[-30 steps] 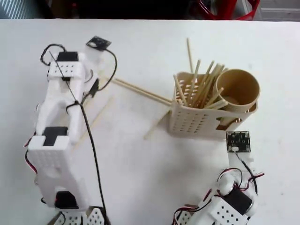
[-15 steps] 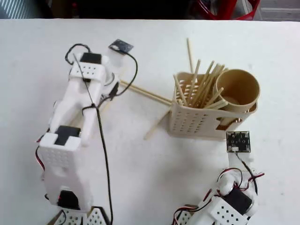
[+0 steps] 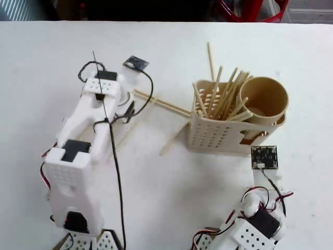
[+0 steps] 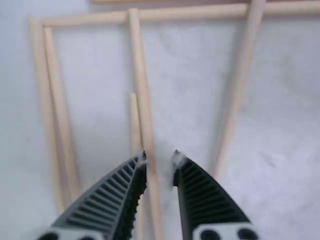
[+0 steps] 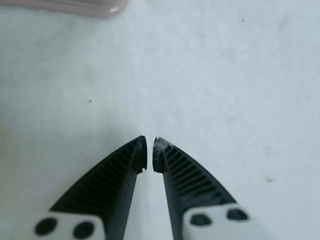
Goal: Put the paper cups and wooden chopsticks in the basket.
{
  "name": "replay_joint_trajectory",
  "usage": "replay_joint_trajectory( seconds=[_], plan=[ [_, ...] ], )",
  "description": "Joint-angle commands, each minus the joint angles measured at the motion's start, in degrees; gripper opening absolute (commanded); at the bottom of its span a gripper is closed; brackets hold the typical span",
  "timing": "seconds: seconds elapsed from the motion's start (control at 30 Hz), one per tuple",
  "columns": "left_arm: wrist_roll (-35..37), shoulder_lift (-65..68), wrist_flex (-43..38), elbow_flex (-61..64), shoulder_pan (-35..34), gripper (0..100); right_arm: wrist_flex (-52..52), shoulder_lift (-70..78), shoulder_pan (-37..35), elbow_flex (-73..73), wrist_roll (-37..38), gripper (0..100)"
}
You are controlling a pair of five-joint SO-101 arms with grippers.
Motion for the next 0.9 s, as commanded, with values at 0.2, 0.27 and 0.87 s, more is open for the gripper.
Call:
replay_joint_trajectory(
  seconds=[0.2,0.27,0.87],
  plan=[
    [0.79,-0.57,-2.73,2.64,-0.75,10,-0.66,-0.66,0.31,0.44,0.18,3.6],
    [0.97,-0.57,-2.64,2.73,-0.84,10,-0.66,-0.66,0.31,0.44,0.18,3.6],
    [1.14,1.01,5.71,-8.00,-0.84,2,-0.66,-0.66,0.31,0.44,0.09,3.5]
  ],
)
